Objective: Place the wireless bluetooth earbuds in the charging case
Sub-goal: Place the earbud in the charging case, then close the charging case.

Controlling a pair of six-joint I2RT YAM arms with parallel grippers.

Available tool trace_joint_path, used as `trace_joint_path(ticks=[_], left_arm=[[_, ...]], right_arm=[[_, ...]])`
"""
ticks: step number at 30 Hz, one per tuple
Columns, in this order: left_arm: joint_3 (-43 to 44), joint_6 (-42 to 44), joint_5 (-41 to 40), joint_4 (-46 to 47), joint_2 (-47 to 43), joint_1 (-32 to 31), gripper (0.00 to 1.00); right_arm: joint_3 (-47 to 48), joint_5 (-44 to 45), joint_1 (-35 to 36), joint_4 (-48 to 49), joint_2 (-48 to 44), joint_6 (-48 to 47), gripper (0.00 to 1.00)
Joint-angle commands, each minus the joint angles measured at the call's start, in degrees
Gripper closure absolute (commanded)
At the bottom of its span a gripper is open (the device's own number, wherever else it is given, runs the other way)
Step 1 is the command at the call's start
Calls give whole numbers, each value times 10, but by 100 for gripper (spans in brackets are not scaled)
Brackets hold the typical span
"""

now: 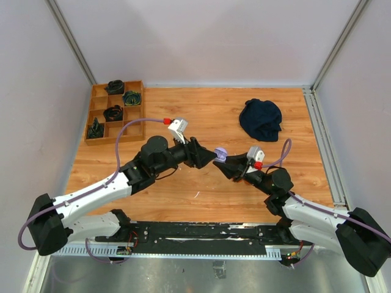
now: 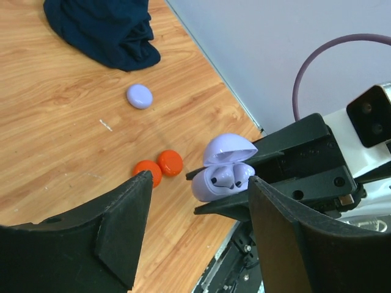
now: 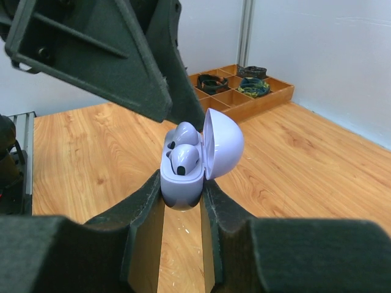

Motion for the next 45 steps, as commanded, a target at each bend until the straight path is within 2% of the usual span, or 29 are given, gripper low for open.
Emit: trace_joint_path(ticks=[1, 8, 14, 18, 30, 45], left_arm=[[28, 22, 66, -31, -13, 26, 28], [50, 32, 184, -58, 7, 57, 21], [53, 14, 260, -31, 27, 68, 21], [57, 6, 298, -15, 45, 68, 25], [49, 9, 329, 16, 29, 79, 36], [35, -4, 370, 49, 20, 90, 36]], right_arm=[[29, -38, 2, 2, -6, -13, 95], [46, -81, 2, -17, -1, -15, 95], [61, -119, 2, -33, 9, -14, 95], [66, -132, 2, -33, 17, -12, 95], [69, -163, 2, -53, 20, -13, 95], [68, -181, -4, -78, 23, -14, 95]])
